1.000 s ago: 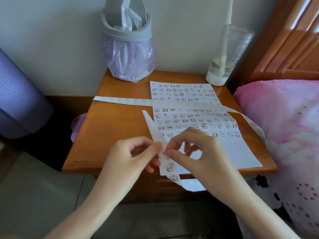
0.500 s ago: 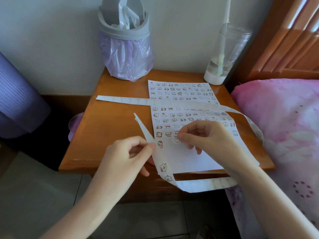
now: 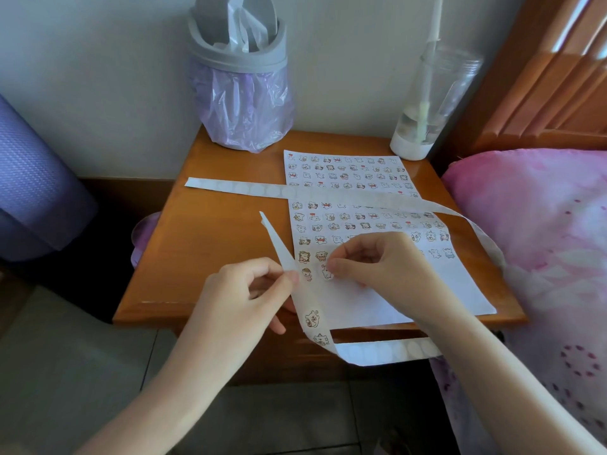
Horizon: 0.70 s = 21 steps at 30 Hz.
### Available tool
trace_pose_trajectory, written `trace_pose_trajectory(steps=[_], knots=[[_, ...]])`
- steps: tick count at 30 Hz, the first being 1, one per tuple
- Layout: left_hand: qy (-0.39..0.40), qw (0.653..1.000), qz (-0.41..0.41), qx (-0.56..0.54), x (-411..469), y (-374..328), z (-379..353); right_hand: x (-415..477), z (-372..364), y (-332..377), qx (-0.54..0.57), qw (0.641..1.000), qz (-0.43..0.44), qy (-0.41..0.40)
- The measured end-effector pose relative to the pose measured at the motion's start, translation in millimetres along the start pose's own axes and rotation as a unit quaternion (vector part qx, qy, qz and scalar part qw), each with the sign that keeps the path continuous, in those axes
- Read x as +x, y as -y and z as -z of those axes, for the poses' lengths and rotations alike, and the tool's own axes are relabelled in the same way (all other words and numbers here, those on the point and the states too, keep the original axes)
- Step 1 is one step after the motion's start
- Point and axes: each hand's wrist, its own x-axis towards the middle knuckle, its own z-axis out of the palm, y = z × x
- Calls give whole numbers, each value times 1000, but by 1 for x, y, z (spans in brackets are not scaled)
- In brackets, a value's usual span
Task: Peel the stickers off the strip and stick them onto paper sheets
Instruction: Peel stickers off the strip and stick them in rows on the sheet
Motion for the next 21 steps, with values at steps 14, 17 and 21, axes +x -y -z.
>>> trace_pose_trajectory(steps=[14, 17, 21], knots=[[4, 1000, 4, 0, 1, 1, -1, 0, -7, -5, -28, 999, 19, -31], [4, 1000, 3, 1, 0, 1, 0, 1, -8, -6, -36, 998, 24, -37], [4, 1000, 4, 2, 1, 1, 0, 0, -9, -7, -45, 998, 26, -38]])
